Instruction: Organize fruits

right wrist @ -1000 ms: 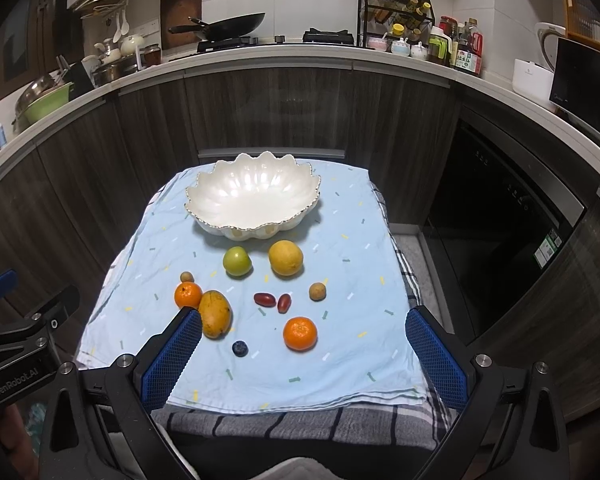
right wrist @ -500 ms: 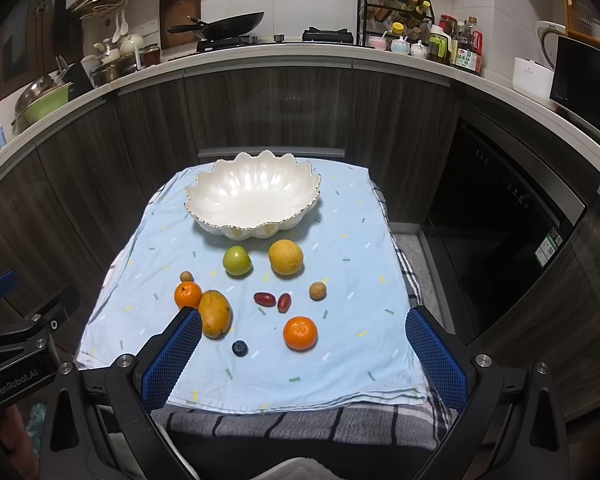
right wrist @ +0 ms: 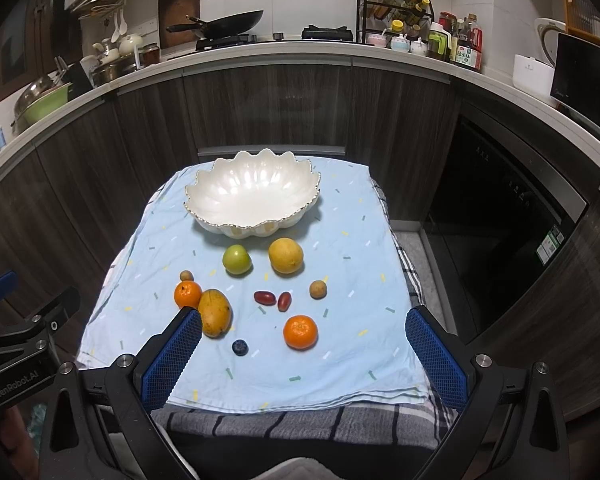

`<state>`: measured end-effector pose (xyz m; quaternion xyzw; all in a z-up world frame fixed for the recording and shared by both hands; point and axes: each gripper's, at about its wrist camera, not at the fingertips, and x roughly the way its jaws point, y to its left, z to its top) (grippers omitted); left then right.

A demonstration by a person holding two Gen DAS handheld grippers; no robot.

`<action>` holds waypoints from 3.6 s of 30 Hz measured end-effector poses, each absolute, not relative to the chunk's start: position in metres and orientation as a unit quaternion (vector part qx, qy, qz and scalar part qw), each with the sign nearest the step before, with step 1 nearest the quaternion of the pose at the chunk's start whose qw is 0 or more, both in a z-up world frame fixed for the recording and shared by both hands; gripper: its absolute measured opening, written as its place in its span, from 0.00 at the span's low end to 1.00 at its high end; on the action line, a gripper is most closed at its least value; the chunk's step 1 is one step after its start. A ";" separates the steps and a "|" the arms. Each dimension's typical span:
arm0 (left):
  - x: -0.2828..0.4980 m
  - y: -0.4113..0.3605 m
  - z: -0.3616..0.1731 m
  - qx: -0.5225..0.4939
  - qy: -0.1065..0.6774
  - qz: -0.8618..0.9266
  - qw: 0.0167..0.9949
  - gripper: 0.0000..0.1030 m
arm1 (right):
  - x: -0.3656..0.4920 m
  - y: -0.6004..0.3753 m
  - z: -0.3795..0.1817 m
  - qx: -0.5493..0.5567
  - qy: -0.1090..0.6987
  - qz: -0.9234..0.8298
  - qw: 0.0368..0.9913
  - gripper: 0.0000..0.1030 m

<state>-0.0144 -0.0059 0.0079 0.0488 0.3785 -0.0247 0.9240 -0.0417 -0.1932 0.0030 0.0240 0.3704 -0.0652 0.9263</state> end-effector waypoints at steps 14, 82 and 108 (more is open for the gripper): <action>-0.014 -0.006 0.007 0.050 0.379 -0.025 0.924 1.00 | -0.042 -0.193 0.001 0.026 0.372 -0.066 0.925 1.00; 0.096 -0.060 -0.095 0.101 0.523 -0.098 0.841 0.96 | 0.066 -0.225 -0.103 0.028 0.510 -0.037 0.859 0.97; 0.131 -0.079 -0.163 0.076 0.612 -0.100 0.781 0.89 | 0.090 -0.228 -0.166 0.002 0.566 -0.008 0.824 0.91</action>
